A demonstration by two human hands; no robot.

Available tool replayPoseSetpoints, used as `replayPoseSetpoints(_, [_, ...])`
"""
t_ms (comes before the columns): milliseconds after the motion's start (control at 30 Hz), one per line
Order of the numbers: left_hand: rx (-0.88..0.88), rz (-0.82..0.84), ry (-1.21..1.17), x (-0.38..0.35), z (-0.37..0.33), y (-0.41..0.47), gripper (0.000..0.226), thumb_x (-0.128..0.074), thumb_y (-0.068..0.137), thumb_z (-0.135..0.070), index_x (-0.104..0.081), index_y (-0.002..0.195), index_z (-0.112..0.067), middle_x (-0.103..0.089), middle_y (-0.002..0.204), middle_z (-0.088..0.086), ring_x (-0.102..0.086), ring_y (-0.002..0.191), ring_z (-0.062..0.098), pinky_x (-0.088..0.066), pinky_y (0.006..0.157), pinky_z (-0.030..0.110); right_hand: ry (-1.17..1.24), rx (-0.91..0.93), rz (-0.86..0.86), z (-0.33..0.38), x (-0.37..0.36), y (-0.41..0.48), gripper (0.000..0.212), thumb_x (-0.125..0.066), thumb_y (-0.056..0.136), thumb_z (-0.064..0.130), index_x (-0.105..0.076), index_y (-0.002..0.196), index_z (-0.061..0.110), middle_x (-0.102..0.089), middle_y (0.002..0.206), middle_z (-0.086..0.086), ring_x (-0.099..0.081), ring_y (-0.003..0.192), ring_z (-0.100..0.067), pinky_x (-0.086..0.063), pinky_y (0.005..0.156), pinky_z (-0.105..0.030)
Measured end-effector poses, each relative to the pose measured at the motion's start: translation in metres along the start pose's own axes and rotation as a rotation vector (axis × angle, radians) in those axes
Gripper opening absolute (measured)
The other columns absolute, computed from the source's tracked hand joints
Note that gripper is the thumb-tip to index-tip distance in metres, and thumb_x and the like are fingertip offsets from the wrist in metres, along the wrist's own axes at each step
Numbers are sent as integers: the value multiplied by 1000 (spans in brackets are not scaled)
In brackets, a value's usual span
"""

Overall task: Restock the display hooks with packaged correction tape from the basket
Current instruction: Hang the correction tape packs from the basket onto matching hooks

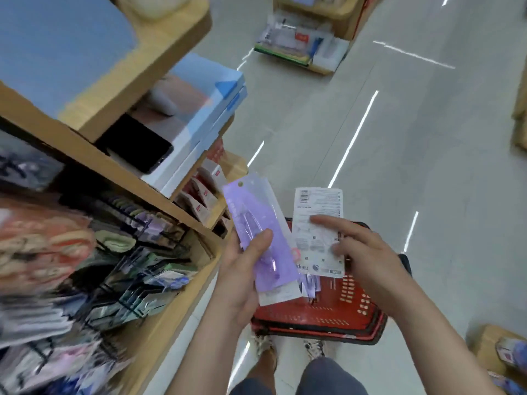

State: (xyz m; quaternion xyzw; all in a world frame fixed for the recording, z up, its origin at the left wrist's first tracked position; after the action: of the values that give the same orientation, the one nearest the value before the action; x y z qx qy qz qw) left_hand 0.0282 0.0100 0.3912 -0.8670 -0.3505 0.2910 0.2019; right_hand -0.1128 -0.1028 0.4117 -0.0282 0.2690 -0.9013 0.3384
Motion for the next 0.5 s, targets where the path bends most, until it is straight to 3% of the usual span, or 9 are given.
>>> replayPoseSetpoints(100, [-27,-5,-104,-5,-26,-37,53,-72,76,-11,-60,127,-11,-75,103,2,-72,87,15,-58,68,26,65,-101,363,23,-14,-20,58,-53,72,2,-72,120,26,-67,130,-2,-67,115,-25,-58,87,-35])
replayPoseSetpoints(167, [-50,10,-123,-11,-35,-62,51,-71,76,-10,-62,126,-12,-74,108,6,-71,93,19,-59,73,29,-75,-90,655,43,-27,-43,71,-56,77,-8,-53,140,25,-62,138,-3,-63,121,-26,-55,93,-34])
replayPoseSetpoints(233, [-74,0,-169,-17,-42,-88,38,-69,71,-12,-68,109,-12,-76,94,5,-73,80,17,-58,64,25,-274,-26,829,58,-36,-62,84,-60,82,-18,-35,148,29,-58,142,1,-61,125,-23,-52,98,-32])
replayPoseSetpoints(300, [-112,-37,-229,-16,-48,-111,26,-61,69,-16,-70,93,-13,-74,79,4,-71,65,15,-56,55,23,-417,37,847,72,-42,-73,86,-57,86,-23,-32,147,32,-60,139,7,-62,122,-16,-52,96,-27])
replayPoseSetpoints(433, [-185,-155,-263,-5,-63,-154,24,-64,68,-22,-75,88,-14,-73,84,6,-70,68,18,-58,67,29,-632,184,952,92,-68,-101,92,-61,85,-21,-28,149,37,-62,135,9,-63,120,-13,-51,100,-26])
replayPoseSetpoints(500, [-219,-191,-266,0,-71,-175,21,-61,74,-20,-71,89,-10,-73,74,5,-69,59,17,-56,57,25,-721,279,925,97,-83,-110,85,-64,85,-16,-36,148,35,-64,131,11,-63,117,-7,-50,100,-23])
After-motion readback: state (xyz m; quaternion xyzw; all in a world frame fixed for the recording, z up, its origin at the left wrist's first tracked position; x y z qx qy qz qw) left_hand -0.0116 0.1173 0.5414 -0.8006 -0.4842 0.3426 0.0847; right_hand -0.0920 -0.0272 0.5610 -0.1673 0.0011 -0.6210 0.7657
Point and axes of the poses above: each hand's wrist, its own y-axis towards the middle knuckle, its own x-axis out of the back of the hand, z = x × y, the point moved 8 cm from there along y, towards the middle knuckle
